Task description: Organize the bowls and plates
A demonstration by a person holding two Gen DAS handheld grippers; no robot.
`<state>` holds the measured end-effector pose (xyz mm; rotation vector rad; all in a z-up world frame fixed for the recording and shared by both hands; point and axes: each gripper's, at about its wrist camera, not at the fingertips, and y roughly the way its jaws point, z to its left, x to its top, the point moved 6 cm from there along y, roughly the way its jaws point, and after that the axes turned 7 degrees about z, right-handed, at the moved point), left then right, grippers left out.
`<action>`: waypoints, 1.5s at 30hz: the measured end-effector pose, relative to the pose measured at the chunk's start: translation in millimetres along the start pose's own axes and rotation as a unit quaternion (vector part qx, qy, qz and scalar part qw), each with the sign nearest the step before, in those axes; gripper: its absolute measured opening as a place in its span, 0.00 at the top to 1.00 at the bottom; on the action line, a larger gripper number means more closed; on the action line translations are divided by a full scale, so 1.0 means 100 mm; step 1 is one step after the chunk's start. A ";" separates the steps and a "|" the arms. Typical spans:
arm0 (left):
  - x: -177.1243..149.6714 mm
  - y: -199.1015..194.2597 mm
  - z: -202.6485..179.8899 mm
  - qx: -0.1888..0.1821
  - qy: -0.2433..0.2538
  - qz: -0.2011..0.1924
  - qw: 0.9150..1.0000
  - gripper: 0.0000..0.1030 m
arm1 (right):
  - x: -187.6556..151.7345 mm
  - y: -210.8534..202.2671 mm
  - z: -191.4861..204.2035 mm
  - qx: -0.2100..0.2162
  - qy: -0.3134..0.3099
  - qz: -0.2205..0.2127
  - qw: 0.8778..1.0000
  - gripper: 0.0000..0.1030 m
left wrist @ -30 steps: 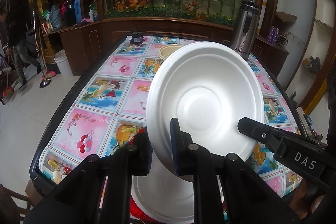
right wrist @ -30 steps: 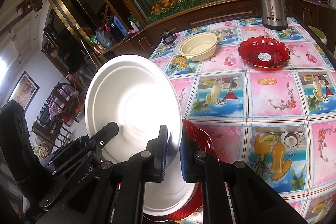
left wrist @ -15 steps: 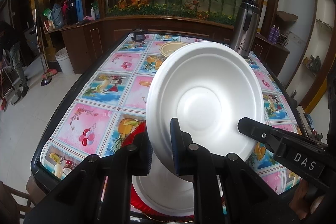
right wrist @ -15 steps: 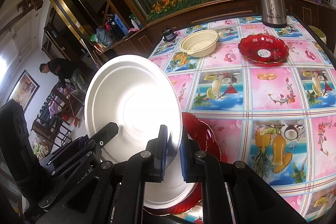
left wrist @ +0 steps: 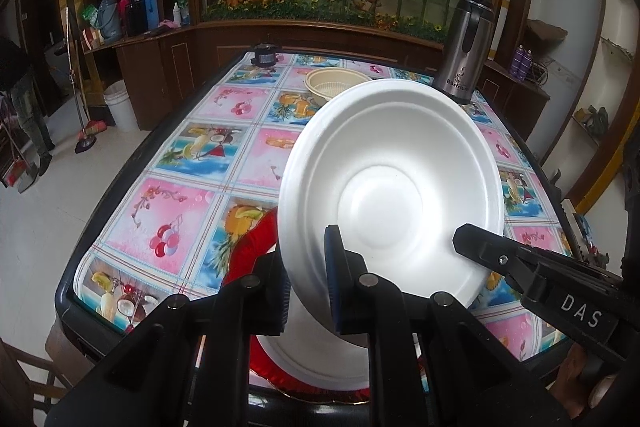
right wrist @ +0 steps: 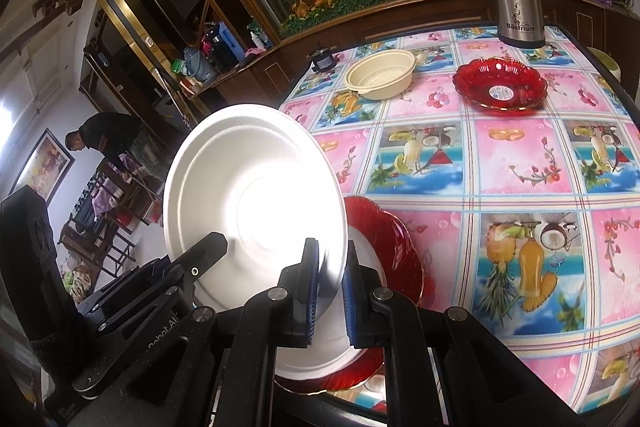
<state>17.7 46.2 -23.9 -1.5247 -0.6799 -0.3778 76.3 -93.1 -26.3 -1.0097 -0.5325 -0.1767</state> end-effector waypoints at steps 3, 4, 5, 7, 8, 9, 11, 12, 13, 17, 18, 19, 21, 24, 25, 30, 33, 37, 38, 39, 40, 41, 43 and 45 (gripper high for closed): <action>-0.06 0.01 0.02 -0.011 -0.004 0.012 1.000 0.87 | -0.05 0.01 0.01 0.001 0.001 0.007 1.000 0.90; -0.08 0.01 0.02 -0.014 -0.005 0.016 1.000 0.87 | -0.07 0.01 0.01 0.001 0.000 0.009 1.000 0.90; -0.11 0.02 0.03 -0.018 -0.006 0.021 1.000 0.87 | -0.09 0.01 0.01 0.000 0.000 0.012 1.000 0.90; -0.16 0.03 0.04 -0.024 -0.005 0.031 0.999 0.87 | -0.16 0.01 0.03 -0.003 -0.001 0.022 1.000 0.90; -0.18 0.05 0.05 -0.027 -0.006 0.036 0.999 0.87 | -0.18 0.02 0.03 -0.004 -0.002 0.025 1.000 0.90; -0.20 0.08 0.06 -0.032 -0.008 0.046 0.998 0.87 | -0.20 0.02 0.04 -0.005 -0.004 0.029 1.000 0.90; -0.22 0.12 0.06 -0.033 -0.006 0.056 0.998 0.87 | -0.24 0.04 0.03 -0.008 -0.004 0.038 0.999 0.90; -0.22 0.14 0.07 -0.035 -0.008 0.062 0.997 0.87 | -0.25 0.07 0.02 -0.009 -0.004 0.044 0.999 0.90; -0.23 0.18 0.08 -0.038 -0.009 0.070 0.997 0.87 | -0.26 0.09 0.02 -0.010 -0.004 0.049 0.999 0.90; -0.33 0.34 0.07 -0.042 -0.008 0.103 0.994 0.87 | -0.31 0.22 -0.04 -0.010 0.002 0.072 0.997 0.90; -0.36 0.39 0.07 -0.041 -0.007 0.111 0.993 0.87 | -0.32 0.24 -0.05 -0.011 0.003 0.075 0.997 0.90; -0.38 0.42 0.09 -0.043 -0.008 0.116 0.992 0.86 | -0.34 0.28 -0.07 -0.011 0.004 0.084 0.996 0.90; -0.41 0.46 0.10 -0.048 -0.012 0.126 0.991 0.86 | -0.36 0.33 -0.08 -0.011 0.004 0.092 0.996 0.89; -0.42 0.46 0.10 -0.049 -0.006 0.130 0.990 0.84 | -0.40 0.38 -0.09 -0.010 0.003 0.106 0.994 0.85; -0.42 0.45 0.09 -0.048 -0.002 0.128 0.991 0.84 | -0.40 0.39 -0.08 -0.011 0.000 0.108 0.994 0.85; -0.43 0.49 0.11 -0.069 -0.002 0.147 0.987 0.62 | -0.40 0.42 -0.06 -0.014 -0.005 0.116 0.993 0.80; -0.43 0.48 0.11 -0.093 -0.004 0.158 0.983 0.51 | -0.39 0.42 -0.06 -0.012 -0.008 0.119 0.993 0.61; -0.29 0.34 0.13 -0.105 0.009 0.143 0.984 0.51 | -0.34 0.33 -0.06 -0.006 -0.011 0.115 0.993 0.59; -0.23 0.30 0.15 -0.108 0.010 0.137 0.985 0.48 | -0.31 0.29 -0.06 -0.003 -0.011 0.110 0.994 0.56; -0.14 0.24 0.17 -0.112 0.009 0.128 0.985 0.46 | -0.27 0.24 -0.07 0.002 -0.010 0.104 0.994 0.54; -0.06 0.20 0.19 -0.115 0.007 0.120 0.986 0.39 | -0.21 0.17 -0.08 0.010 -0.006 0.095 0.995 0.47; 0.04 0.16 0.22 -0.117 0.003 0.108 0.987 0.34 | -0.15 0.12 -0.10 0.015 -0.002 0.086 0.996 0.41; 0.23 0.15 0.26 -0.117 0.000 0.093 0.989 0.29 | 0.01 -0.01 -0.17 0.027 0.011 0.064 0.997 0.36; 0.42 0.20 0.32 -0.110 -0.007 0.083 0.990 0.29 | 0.17 -0.08 -0.24 0.035 0.029 0.050 0.998 0.36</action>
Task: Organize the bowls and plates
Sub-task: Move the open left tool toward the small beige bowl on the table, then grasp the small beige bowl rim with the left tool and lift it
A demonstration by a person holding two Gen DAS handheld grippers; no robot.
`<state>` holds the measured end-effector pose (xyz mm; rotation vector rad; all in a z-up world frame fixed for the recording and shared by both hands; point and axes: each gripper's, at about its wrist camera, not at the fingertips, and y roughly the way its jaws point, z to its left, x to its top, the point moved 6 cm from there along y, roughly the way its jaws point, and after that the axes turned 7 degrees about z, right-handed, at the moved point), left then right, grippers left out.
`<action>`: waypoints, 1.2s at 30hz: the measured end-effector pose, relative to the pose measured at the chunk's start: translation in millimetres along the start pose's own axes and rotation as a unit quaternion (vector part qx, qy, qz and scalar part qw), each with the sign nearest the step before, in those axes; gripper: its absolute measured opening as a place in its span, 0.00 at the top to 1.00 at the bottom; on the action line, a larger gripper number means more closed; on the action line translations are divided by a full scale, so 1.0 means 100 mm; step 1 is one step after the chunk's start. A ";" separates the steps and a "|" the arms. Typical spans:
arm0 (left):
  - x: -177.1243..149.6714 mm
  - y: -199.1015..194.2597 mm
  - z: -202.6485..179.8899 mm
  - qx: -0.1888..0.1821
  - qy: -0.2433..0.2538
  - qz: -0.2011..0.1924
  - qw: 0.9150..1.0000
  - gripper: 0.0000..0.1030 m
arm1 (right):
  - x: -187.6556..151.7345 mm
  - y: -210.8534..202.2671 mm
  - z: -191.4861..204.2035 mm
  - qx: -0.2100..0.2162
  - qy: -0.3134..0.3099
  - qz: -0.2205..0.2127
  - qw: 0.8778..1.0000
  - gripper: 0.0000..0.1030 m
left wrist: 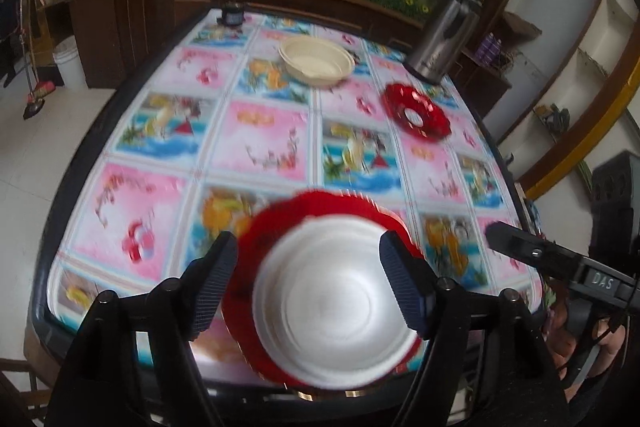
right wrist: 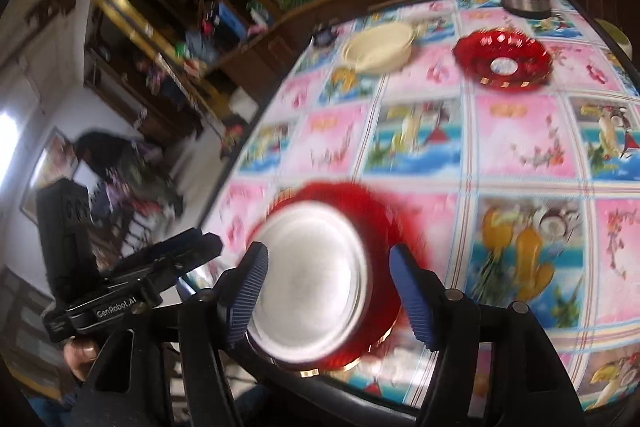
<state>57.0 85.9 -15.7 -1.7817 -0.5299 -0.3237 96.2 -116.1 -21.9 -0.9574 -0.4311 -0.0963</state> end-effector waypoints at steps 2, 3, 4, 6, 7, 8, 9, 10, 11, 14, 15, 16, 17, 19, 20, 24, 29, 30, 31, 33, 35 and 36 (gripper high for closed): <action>0.23 0.06 0.10 0.002 -0.021 0.002 1.000 0.29 | 0.19 -0.07 -0.08 0.011 0.018 -0.012 1.000 0.35; 0.29 0.10 0.13 -0.002 -0.028 0.007 1.000 0.29 | 0.27 -0.09 -0.12 0.016 0.027 -0.016 0.999 0.35; 0.42 0.17 0.19 -0.001 -0.044 0.015 0.999 0.29 | 0.37 -0.10 -0.16 0.021 0.037 -0.018 0.999 0.34; 0.63 0.32 0.29 0.008 -0.066 0.028 0.997 0.29 | 0.54 -0.08 -0.25 0.030 0.056 -0.018 0.998 0.34; 0.71 0.39 0.32 0.012 -0.074 0.033 0.997 0.29 | 0.65 -0.05 -0.30 0.035 0.067 -0.016 0.997 0.32; 0.80 0.46 0.35 0.019 -0.081 0.039 0.996 0.29 | 0.72 -0.03 -0.33 0.039 0.071 -0.014 0.997 0.29; 0.93 0.57 0.38 0.025 -0.083 0.048 0.995 0.29 | 0.80 0.01 -0.36 0.043 0.076 -0.011 0.996 0.28; 1.01 0.64 0.40 0.028 -0.083 0.052 0.995 0.29 | 0.89 0.04 -0.40 0.044 0.086 -0.009 0.995 0.27; 1.12 0.74 0.43 0.036 -0.088 0.055 0.994 0.29 | 0.99 0.11 -0.45 0.045 0.093 -0.004 0.995 0.26; 1.40 0.99 0.49 0.049 -0.098 0.063 0.992 0.29 | 1.27 0.29 -0.56 0.047 0.107 0.004 0.993 0.26; 1.46 1.06 0.49 0.051 -0.099 0.066 0.992 0.29 | 1.36 0.35 -0.59 0.047 0.110 0.006 0.993 0.26; 1.55 1.16 0.51 0.054 -0.103 0.068 0.991 0.29 | 1.48 0.43 -0.63 0.049 0.116 0.006 0.992 0.26; 1.61 1.23 0.52 0.057 -0.107 0.070 0.990 0.29 | 1.55 0.49 -0.67 0.049 0.120 0.006 0.991 0.26; 1.76 1.41 0.51 0.057 -0.104 0.076 0.990 0.29 | 1.73 0.63 -0.73 0.047 0.129 0.006 0.990 0.26; 1.82 1.48 0.50 0.060 -0.103 0.076 0.990 0.29 | 1.84 0.72 -0.76 0.045 0.130 0.007 0.990 0.26; 2.06 1.80 0.46 0.062 -0.097 0.079 0.990 0.29 | 2.18 1.03 -0.85 0.031 0.129 0.013 0.991 0.26; 2.25 2.13 0.42 0.069 -0.092 0.080 0.990 0.29 | 2.53 1.44 -1.00 0.005 0.136 0.019 0.990 0.26; 2.29 2.19 0.42 0.073 -0.090 0.080 0.990 0.29 | 2.59 1.52 -1.03 0.000 0.137 0.021 0.990 0.27; 2.31 2.24 0.41 0.073 -0.089 0.080 0.990 0.29 | 2.64 1.60 -1.05 -0.004 0.137 0.023 0.990 0.28; 2.34 2.34 0.43 0.071 -0.095 0.082 0.990 0.29 | 2.74 1.74 -1.09 -0.012 0.136 0.024 0.990 0.30; 2.37 2.42 0.43 0.069 -0.098 0.082 0.989 0.29 | 2.79 1.86 -1.12 -0.017 0.134 0.026 0.990 0.32; 2.38 2.45 0.43 0.069 -0.097 0.081 0.989 0.29 | 2.82 1.91 -1.13 -0.019 0.134 0.027 0.990 0.33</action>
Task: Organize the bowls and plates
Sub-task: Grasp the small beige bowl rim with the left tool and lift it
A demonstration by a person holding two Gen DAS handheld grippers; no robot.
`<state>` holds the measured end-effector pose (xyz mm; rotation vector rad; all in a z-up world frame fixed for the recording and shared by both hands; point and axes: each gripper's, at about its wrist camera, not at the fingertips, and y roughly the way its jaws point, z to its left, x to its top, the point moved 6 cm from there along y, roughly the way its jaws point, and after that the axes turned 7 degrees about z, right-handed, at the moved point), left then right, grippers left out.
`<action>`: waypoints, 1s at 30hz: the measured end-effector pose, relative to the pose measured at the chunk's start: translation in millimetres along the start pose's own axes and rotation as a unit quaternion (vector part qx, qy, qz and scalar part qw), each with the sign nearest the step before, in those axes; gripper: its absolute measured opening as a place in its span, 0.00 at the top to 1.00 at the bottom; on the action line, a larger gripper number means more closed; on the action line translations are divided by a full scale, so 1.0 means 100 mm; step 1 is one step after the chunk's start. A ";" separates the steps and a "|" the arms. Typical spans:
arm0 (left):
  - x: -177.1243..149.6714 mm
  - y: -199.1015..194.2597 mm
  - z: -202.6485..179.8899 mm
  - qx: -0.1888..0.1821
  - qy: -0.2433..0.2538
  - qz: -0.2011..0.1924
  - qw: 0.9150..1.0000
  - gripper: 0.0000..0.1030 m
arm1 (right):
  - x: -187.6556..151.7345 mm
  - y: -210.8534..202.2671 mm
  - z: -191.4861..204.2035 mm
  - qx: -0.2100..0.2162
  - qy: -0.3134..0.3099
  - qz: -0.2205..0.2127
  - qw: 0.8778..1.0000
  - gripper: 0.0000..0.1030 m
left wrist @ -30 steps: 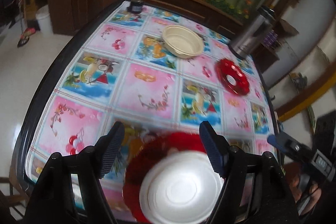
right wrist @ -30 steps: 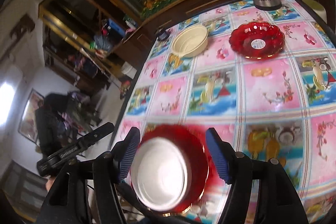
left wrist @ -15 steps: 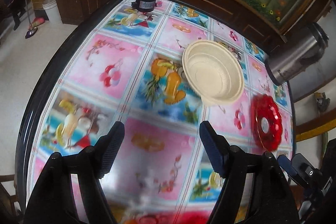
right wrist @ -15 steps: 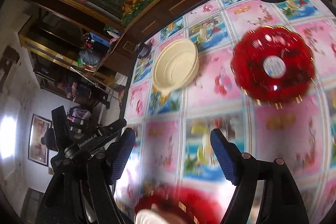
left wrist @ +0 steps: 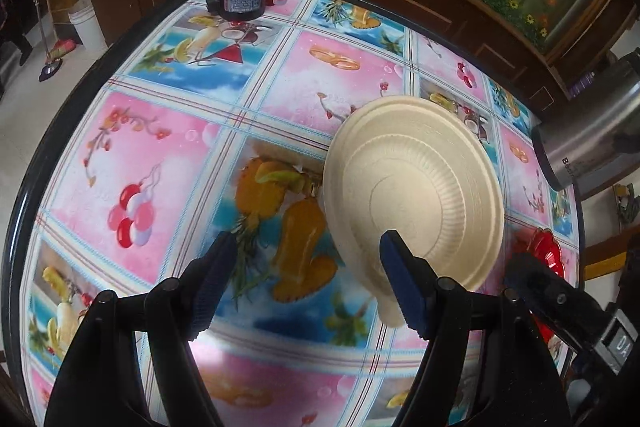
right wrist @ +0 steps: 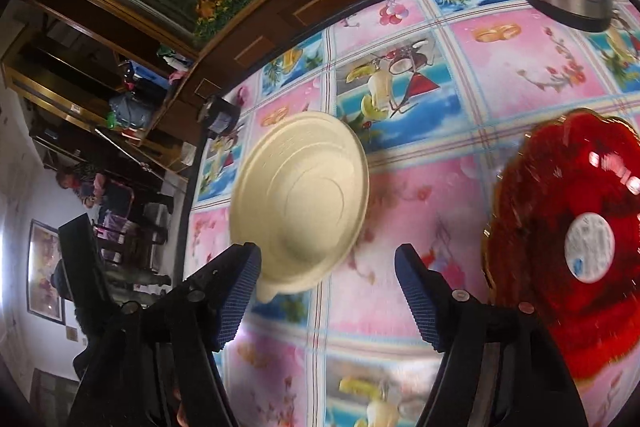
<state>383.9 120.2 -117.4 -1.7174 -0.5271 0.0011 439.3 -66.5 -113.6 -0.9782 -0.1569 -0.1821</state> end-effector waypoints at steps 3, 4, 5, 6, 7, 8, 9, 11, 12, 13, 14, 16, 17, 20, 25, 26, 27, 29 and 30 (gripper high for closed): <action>0.05 0.07 -0.01 0.003 -0.003 -0.005 1.000 0.29 | 0.06 0.12 -0.01 -0.009 -0.001 0.003 1.000 0.38; 0.05 0.09 -0.01 0.002 -0.003 -0.004 1.000 0.29 | 0.07 0.15 -0.01 -0.011 -0.001 0.004 1.000 0.38; 0.06 0.11 -0.02 0.002 -0.003 -0.003 1.000 0.29 | 0.08 0.17 -0.01 -0.013 -0.002 0.005 1.000 0.39; 0.06 0.13 -0.03 0.003 -0.002 -0.004 1.000 0.29 | 0.09 0.19 -0.02 -0.016 -0.003 0.005 1.000 0.39; 0.07 0.15 -0.03 0.006 -0.001 -0.005 1.000 0.29 | 0.10 0.21 -0.02 -0.019 -0.004 0.005 1.000 0.41; 0.07 0.17 -0.04 0.008 0.001 -0.006 1.000 0.29 | 0.10 0.23 -0.03 -0.022 -0.003 0.005 1.000 0.43; 0.07 0.18 -0.05 0.009 0.002 -0.007 1.000 0.29 | 0.11 0.25 -0.04 -0.025 -0.001 0.005 1.000 0.44; 0.06 0.22 -0.06 0.013 0.005 -0.007 1.000 0.29 | 0.11 0.28 -0.05 -0.027 -0.001 0.007 1.000 0.49; 0.06 0.23 -0.06 0.014 0.007 -0.008 1.000 0.29 | 0.12 0.30 -0.05 -0.029 -0.001 0.007 1.000 0.51; 0.06 0.24 -0.06 0.016 0.009 -0.009 1.000 0.29 | 0.12 0.32 -0.06 -0.031 -0.002 0.006 0.999 0.54; 0.06 0.24 -0.06 0.020 0.010 -0.013 1.000 0.29 | 0.12 0.33 -0.06 -0.035 -0.002 0.005 0.999 0.57; 0.06 0.25 -0.05 0.030 0.010 -0.020 0.999 0.29 | 0.12 0.36 -0.07 -0.037 -0.002 0.006 0.999 0.62; 0.06 0.26 -0.05 0.031 0.011 -0.021 0.999 0.35 | 0.12 0.38 -0.08 -0.038 -0.002 0.009 0.999 0.65; 0.05 0.27 -0.06 0.042 0.028 -0.033 0.998 0.41 | 0.11 0.42 -0.11 -0.045 0.000 0.014 0.999 0.73; 0.05 0.23 -0.12 0.056 0.052 -0.052 0.996 0.65 | 0.09 0.42 -0.08 -0.048 -0.012 0.013 0.999 0.86; 0.04 0.22 -0.13 0.059 0.057 -0.054 0.995 0.69 | 0.09 0.42 -0.07 -0.050 -0.015 0.011 0.999 0.87; 0.04 0.22 -0.14 0.062 0.061 -0.056 0.995 0.71 | 0.09 0.41 -0.06 -0.051 -0.017 0.011 0.999 0.87; 0.02 0.21 -0.15 0.064 0.064 -0.059 0.994 0.77 | 0.07 0.40 -0.05 -0.050 -0.020 0.011 0.999 0.87; 0.01 0.21 -0.16 0.066 0.070 -0.060 0.994 0.79 | 0.07 0.40 -0.05 -0.049 -0.020 0.010 0.999 0.87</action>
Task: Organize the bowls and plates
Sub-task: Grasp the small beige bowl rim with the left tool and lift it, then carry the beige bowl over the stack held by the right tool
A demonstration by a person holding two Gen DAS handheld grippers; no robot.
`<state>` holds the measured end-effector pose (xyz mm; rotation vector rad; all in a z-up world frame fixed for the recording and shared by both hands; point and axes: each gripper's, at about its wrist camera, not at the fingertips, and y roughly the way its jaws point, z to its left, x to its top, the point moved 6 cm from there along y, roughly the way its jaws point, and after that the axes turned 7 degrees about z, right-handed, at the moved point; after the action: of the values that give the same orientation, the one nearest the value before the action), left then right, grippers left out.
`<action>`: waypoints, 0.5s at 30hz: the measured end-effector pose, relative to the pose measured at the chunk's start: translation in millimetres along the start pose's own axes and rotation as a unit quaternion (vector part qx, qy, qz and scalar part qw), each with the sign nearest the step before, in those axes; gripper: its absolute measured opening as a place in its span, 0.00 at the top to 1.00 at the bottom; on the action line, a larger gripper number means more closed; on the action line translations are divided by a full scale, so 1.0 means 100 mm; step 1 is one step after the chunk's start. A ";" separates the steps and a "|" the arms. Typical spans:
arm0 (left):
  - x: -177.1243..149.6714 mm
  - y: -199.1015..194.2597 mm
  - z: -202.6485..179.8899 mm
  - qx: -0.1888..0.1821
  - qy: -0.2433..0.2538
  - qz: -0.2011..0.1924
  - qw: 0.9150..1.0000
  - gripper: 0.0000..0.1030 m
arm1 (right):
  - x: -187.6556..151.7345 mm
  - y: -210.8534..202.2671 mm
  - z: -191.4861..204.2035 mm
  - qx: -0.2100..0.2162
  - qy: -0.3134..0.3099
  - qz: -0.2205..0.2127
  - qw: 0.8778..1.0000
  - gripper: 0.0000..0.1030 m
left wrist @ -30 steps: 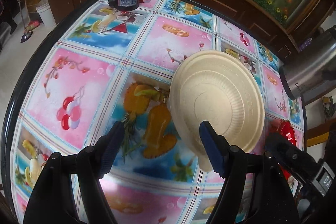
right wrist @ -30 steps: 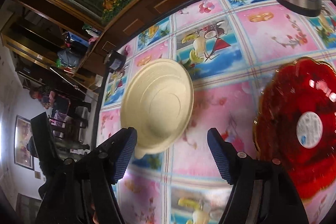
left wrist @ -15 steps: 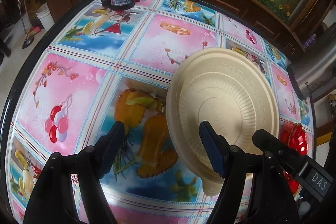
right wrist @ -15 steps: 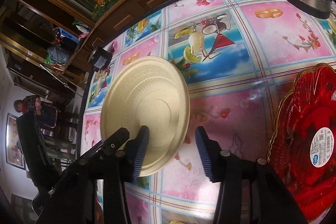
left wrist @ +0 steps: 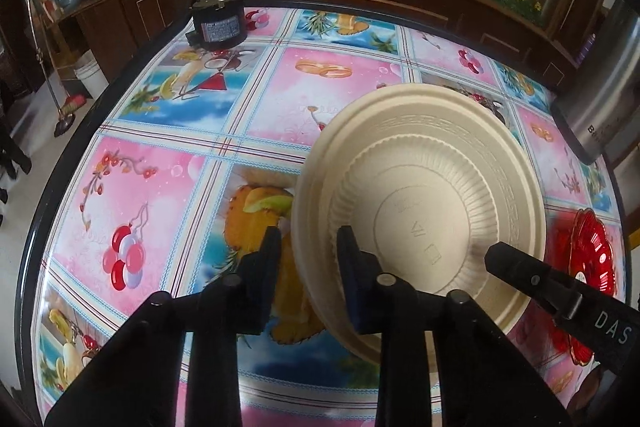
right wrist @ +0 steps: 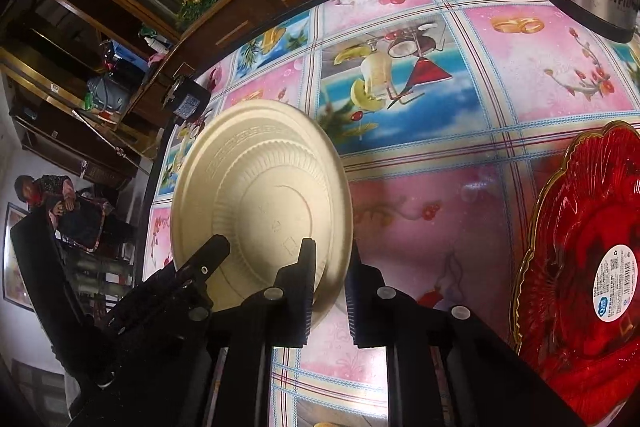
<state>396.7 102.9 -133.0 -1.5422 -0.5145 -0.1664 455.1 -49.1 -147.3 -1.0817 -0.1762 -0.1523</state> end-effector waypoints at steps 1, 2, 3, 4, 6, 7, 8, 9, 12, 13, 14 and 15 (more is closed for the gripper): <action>-0.01 -0.01 -0.01 0.002 0.004 -0.001 1.000 0.82 | -0.01 0.00 0.00 0.000 -0.001 0.000 1.000 0.87; -0.01 -0.01 -0.02 0.005 0.007 -0.003 1.000 0.84 | -0.01 0.00 0.01 0.001 -0.001 0.000 1.000 0.87; -0.02 -0.02 -0.03 0.006 0.007 -0.003 1.000 0.84 | -0.02 0.00 0.01 0.001 -0.002 0.001 1.000 0.87; -0.02 -0.03 -0.03 0.006 0.007 -0.004 1.000 0.85 | -0.02 -0.01 0.02 0.001 -0.003 0.000 1.000 0.88; -0.01 -0.03 -0.03 0.005 0.007 -0.005 1.000 0.85 | -0.03 -0.01 0.01 0.001 -0.003 0.001 1.000 0.88; -0.01 -0.03 -0.03 0.005 0.008 -0.005 1.000 0.85 | -0.03 -0.01 0.01 0.002 -0.003 0.001 1.000 0.88; -0.01 -0.03 -0.03 0.006 0.009 -0.005 1.000 0.85 | -0.03 -0.01 0.01 0.003 -0.004 0.001 1.000 0.88; -0.01 -0.03 -0.03 0.005 0.009 -0.004 1.000 0.85 | -0.04 -0.01 0.01 0.003 -0.004 0.002 1.000 0.88; -0.03 -0.04 -0.04 0.004 0.012 -0.005 1.000 0.85 | -0.04 -0.01 0.00 0.004 -0.003 0.003 1.000 0.88; -0.04 -0.05 -0.04 0.004 0.013 -0.005 1.000 0.85 | -0.05 -0.01 0.00 0.006 -0.002 0.004 1.000 0.88; -0.05 -0.05 -0.04 0.005 0.014 -0.005 1.000 0.85 | -0.06 -0.01 0.00 0.006 -0.002 0.004 1.000 0.88; -0.06 -0.06 -0.04 0.006 0.014 -0.006 1.000 0.85 | -0.07 -0.01 0.00 0.006 -0.002 0.004 1.000 0.88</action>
<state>390.1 97.7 -129.9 -1.5240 -0.5006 -0.1936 448.5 -49.9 -147.7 -1.0701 -0.1760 -0.1429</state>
